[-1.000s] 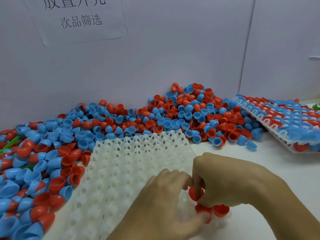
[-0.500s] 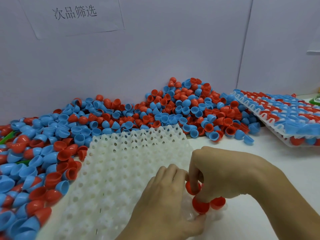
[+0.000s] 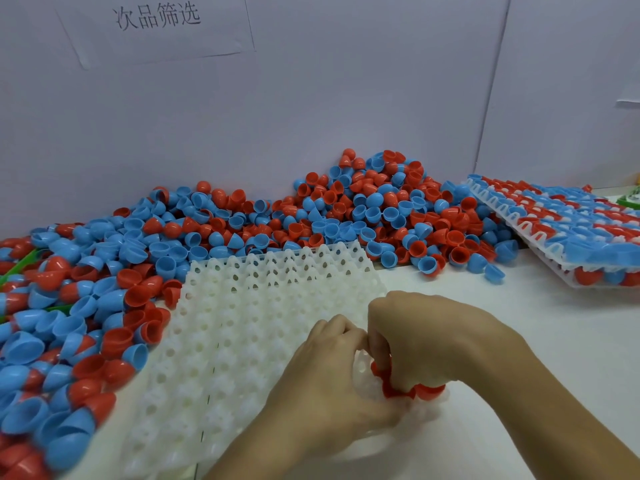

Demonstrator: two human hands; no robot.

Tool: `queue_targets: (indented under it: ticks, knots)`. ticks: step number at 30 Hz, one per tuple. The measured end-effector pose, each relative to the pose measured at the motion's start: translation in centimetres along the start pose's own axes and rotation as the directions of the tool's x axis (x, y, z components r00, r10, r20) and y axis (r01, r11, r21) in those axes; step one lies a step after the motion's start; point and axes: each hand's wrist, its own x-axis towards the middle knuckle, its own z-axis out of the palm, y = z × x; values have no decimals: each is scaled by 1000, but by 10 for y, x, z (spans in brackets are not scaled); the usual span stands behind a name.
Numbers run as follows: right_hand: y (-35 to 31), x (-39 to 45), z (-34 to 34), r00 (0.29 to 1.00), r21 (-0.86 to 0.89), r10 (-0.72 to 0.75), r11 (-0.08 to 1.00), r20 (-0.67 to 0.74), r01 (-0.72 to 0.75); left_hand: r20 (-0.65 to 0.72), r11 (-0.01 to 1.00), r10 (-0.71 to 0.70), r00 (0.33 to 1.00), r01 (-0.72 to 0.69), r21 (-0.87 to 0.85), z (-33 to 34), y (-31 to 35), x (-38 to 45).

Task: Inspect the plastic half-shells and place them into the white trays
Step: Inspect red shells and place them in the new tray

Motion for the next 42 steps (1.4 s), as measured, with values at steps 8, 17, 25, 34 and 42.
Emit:
queue_targets:
  ticks: [8,17,25,34,42]
  knots:
    - [17,3,-3,993,97,-98,991,71,91,38,1000,-16,999,17,-23,-1,-5,2]
    - [90,37,-7,880,548,-173,724,-442,418,96,999,-47,994,50,-22,-13,1,4]
    - [109,102,53,632,734,409,533,-659,420,-31,995,-46,998,49,85,-45,23,29]
    - [107,108,60,563,716,444,477,-697,511,-229,943,58,972,22,331,-32,23,174]
    - [109,114,61,588,737,445,447,-675,507,-53,585,-92,994,97,805,1,5,242]
